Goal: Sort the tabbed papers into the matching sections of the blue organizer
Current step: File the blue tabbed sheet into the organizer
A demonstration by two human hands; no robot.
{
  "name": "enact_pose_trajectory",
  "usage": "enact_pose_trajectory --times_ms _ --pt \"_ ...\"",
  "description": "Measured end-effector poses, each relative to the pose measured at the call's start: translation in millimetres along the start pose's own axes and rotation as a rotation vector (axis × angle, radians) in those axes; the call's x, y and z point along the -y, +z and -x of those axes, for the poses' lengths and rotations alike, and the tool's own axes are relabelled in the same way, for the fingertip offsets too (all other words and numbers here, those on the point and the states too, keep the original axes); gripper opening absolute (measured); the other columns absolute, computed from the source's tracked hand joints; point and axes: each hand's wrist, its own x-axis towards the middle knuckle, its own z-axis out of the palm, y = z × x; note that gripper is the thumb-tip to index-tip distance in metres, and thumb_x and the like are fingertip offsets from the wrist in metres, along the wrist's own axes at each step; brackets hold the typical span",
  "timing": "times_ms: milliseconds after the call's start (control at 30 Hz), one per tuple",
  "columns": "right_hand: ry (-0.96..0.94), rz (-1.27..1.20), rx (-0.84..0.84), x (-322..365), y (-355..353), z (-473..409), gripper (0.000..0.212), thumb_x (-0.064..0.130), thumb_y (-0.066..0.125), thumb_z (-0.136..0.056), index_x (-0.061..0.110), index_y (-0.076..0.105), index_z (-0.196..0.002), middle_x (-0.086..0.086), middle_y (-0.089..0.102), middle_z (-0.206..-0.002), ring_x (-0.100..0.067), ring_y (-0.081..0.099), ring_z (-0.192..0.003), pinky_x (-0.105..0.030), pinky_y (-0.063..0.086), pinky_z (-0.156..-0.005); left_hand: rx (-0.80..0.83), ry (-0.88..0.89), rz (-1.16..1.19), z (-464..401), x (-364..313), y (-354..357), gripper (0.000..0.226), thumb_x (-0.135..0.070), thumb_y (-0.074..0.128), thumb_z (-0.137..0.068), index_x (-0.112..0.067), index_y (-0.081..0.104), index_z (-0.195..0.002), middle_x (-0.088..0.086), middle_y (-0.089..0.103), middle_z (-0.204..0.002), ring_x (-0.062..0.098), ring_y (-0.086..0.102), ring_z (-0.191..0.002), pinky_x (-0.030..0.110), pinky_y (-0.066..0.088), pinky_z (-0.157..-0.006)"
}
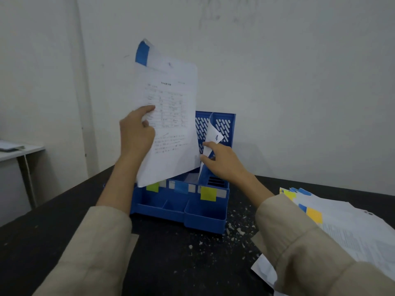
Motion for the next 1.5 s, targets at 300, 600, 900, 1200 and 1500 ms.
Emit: enact_pose_trajectory --times_ms 300,600,900,1200,1500 --pt "0.011 -0.18 -0.027 -9 4 0 0.046 0.027 0.052 -0.095 0.014 0.044 -0.139 -0.001 0.06 -0.082 0.0 0.044 -0.056 -0.009 0.034 -0.053 0.247 0.073 0.063 12 0 66 0.053 0.009 0.033 -0.095 -0.01 0.034 -0.144 0.0 0.034 -0.147 0.011 0.032 -0.134 -0.001 0.017 -0.094" --pt "-0.036 -0.321 -0.13 -17 16 1 0.04 0.021 0.053 -0.094 0.017 0.049 -0.134 0.0 0.058 -0.099 0.004 0.045 -0.058 -0.016 0.037 -0.064 0.414 0.197 0.218 26 17 105 0.09 0.016 0.028 -0.09 -0.046 -0.014 -0.14 -0.02 0.011 -0.152 -0.017 0.028 -0.124 0.001 0.023 -0.102" --pt "-0.009 -0.383 -0.228 -15 13 5 0.029 0.026 0.052 -0.095 0.02 0.055 -0.124 -0.003 0.049 -0.123 -0.01 0.055 -0.097 -0.007 0.042 -0.074 0.524 -0.039 0.252 68 45 105 0.036 -0.024 0.035 -0.102 -0.034 0.039 -0.136 0.002 0.062 -0.12 0.014 0.061 -0.091 0.03 0.048 -0.078" --pt "0.052 -0.346 -0.368 -19 26 -2 0.025 0.036 0.059 -0.09 0.017 0.064 -0.106 -0.004 0.05 -0.107 -0.019 0.058 -0.091 -0.033 0.05 -0.083 0.501 -0.092 -0.02 72 44 108 0.038 -0.024 0.033 -0.102 -0.01 0.041 -0.068 0.008 0.049 -0.064 0.02 0.045 -0.06 0.039 0.04 -0.062" --pt "0.057 -0.371 -0.353 -29 47 6 0.016 0.026 0.06 -0.09 0.013 0.065 -0.099 -0.008 0.054 -0.104 -0.019 0.056 -0.088 -0.038 0.051 -0.081 0.822 -0.114 -0.344 58 37 102 0.034 0.001 0.037 -0.093 -0.008 0.037 -0.06 0.008 0.044 -0.063 0.023 0.044 -0.065 0.032 0.034 -0.06"
